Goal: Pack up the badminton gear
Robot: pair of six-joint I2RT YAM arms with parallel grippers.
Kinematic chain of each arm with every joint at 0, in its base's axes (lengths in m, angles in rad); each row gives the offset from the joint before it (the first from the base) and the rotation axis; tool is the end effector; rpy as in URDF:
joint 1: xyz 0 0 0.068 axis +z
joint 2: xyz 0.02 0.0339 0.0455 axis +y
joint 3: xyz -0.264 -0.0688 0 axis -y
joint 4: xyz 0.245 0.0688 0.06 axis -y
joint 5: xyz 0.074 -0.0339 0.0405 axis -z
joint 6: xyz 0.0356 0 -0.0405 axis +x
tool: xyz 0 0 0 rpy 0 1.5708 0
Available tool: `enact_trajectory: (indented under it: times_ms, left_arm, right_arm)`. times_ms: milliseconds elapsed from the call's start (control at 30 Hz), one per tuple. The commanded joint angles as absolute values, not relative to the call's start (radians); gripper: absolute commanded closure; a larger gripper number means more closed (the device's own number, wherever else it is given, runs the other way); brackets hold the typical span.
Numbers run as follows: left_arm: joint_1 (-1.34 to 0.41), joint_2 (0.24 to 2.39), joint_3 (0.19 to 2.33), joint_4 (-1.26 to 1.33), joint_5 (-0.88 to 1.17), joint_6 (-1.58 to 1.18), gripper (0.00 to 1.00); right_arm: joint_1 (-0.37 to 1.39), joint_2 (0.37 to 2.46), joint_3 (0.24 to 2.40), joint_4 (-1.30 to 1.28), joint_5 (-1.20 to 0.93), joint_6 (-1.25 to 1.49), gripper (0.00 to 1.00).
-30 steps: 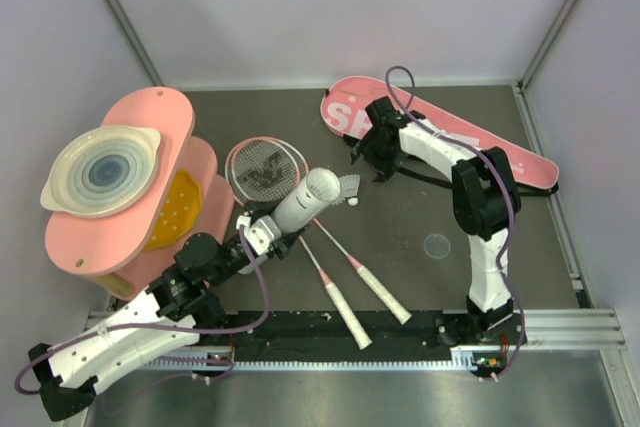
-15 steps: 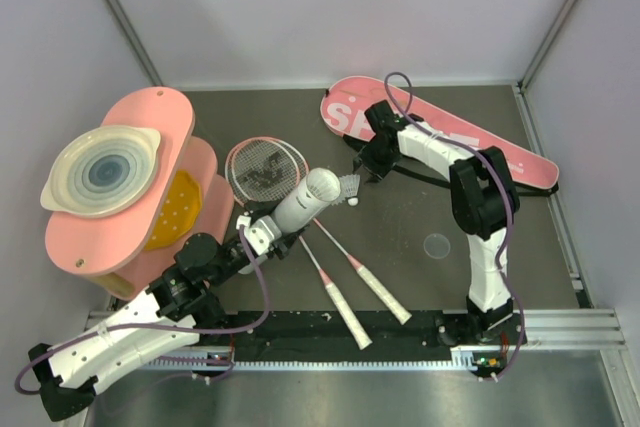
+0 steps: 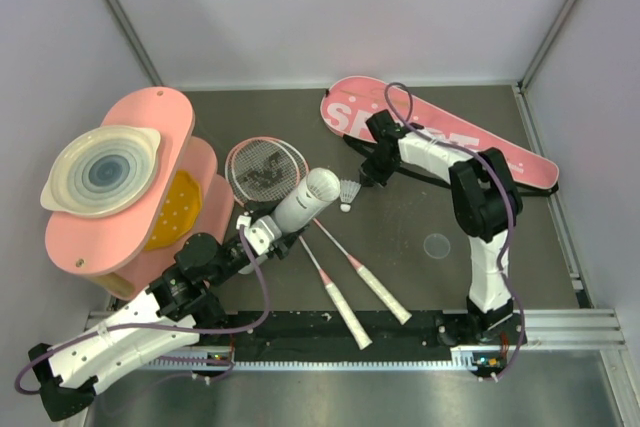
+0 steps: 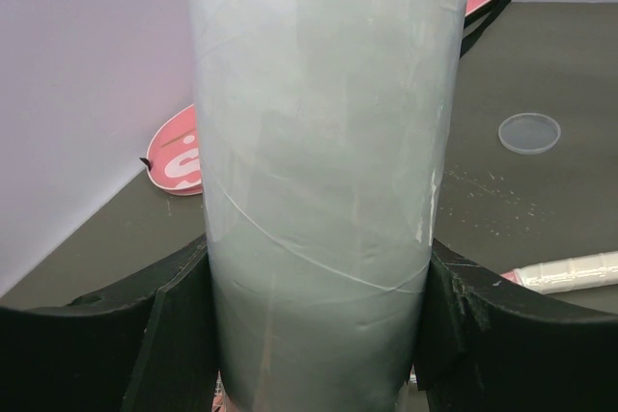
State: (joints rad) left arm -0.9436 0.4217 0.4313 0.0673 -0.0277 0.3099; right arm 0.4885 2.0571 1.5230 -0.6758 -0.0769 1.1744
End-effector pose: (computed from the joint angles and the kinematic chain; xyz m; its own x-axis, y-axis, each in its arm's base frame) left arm 0.0787 -0.1069 0.2923 0.2848 0.1265 -0.9502 0.7416 0.5990 0.3020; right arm 0.3727 0.2012 0.1714 -0.7727 0.6309 -0.0700 0.5722 0.7400 0.3535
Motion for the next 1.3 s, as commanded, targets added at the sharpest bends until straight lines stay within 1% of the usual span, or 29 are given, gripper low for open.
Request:
enact_trajectory:
  times_ms: [0, 67, 167, 200, 267, 300, 367, 400, 467, 533, 733, 867, 967, 1100, 1200, 1267]
  left_arm:
    - [-0.946, 0.422, 0.457, 0.146, -0.043, 0.324, 0.89]
    - [-0.946, 0.42, 0.456, 0.146, -0.037, 0.324, 0.89]
    - [-0.946, 0.426, 0.457, 0.144, -0.035, 0.324, 0.89]
    - [-0.946, 0.425, 0.457, 0.146, -0.035, 0.324, 0.89]
    - [-0.946, 0.428, 0.459, 0.144, -0.032, 0.324, 0.9]
    - [-0.946, 0.429, 0.459, 0.144, -0.031, 0.325, 0.89]
    - [-0.948, 0.431, 0.457, 0.144, -0.031, 0.325, 0.9]
    - [-0.946, 0.433, 0.459, 0.144, -0.031, 0.324, 0.9]
    - [-0.946, 0.437, 0.457, 0.144, -0.029, 0.325, 0.89]
    - [-0.946, 0.445, 0.459, 0.143, -0.029, 0.327, 0.89]
    - [-0.946, 0.46, 0.459, 0.146, -0.02, 0.324, 0.9]
    - [-0.946, 0.469, 0.46, 0.149, -0.015, 0.322, 0.9]
    - [-0.948, 0.474, 0.46, 0.149, -0.014, 0.322, 0.9]
    - [-0.946, 0.479, 0.457, 0.149, -0.018, 0.322, 0.9]
    - [-0.946, 0.48, 0.459, 0.149, -0.017, 0.324, 0.9]
    - [-0.946, 0.479, 0.457, 0.152, -0.023, 0.324, 0.9]
  right_arm:
    - [0.476, 1.924, 1.474, -0.652, -0.06, 1.18, 1.0]
    - [0.468, 1.852, 1.451, -0.644, -0.025, 1.163, 1.0]
    - [0.465, 1.757, 1.413, -0.612, -0.008, 1.08, 1.0]
    - [0.463, 1.734, 1.388, -0.594, -0.012, 1.015, 1.0]
    - [0.463, 1.682, 1.356, -0.523, -0.05, 0.953, 1.0]
    - [0.462, 1.62, 1.304, -0.487, -0.078, 0.886, 1.0]
    - [0.462, 1.553, 1.24, -0.348, -0.176, 0.829, 1.0]
    - [0.462, 1.475, 1.176, -0.301, -0.207, 0.787, 1.0]
    - [0.459, 1.407, 1.134, -0.235, -0.279, 0.749, 1.0]
    - [0.459, 1.323, 1.121, -0.226, -0.351, 0.717, 1.0]
    - [0.459, 1.09, 1.146, -0.193, -0.437, 0.69, 1.0]
    - [0.472, 1.023, 1.213, -0.176, -0.5, 0.695, 1.0]
    - [0.497, 1.019, 1.282, -0.175, -0.546, 0.699, 1.0]
    - [0.602, 1.006, 1.344, -0.164, -0.525, 0.67, 1.0]
    - [0.644, 1.003, 1.35, -0.14, -0.514, 0.679, 1.0]
    - [0.682, 1.005, 1.315, -0.073, -0.514, 0.702, 1.0]
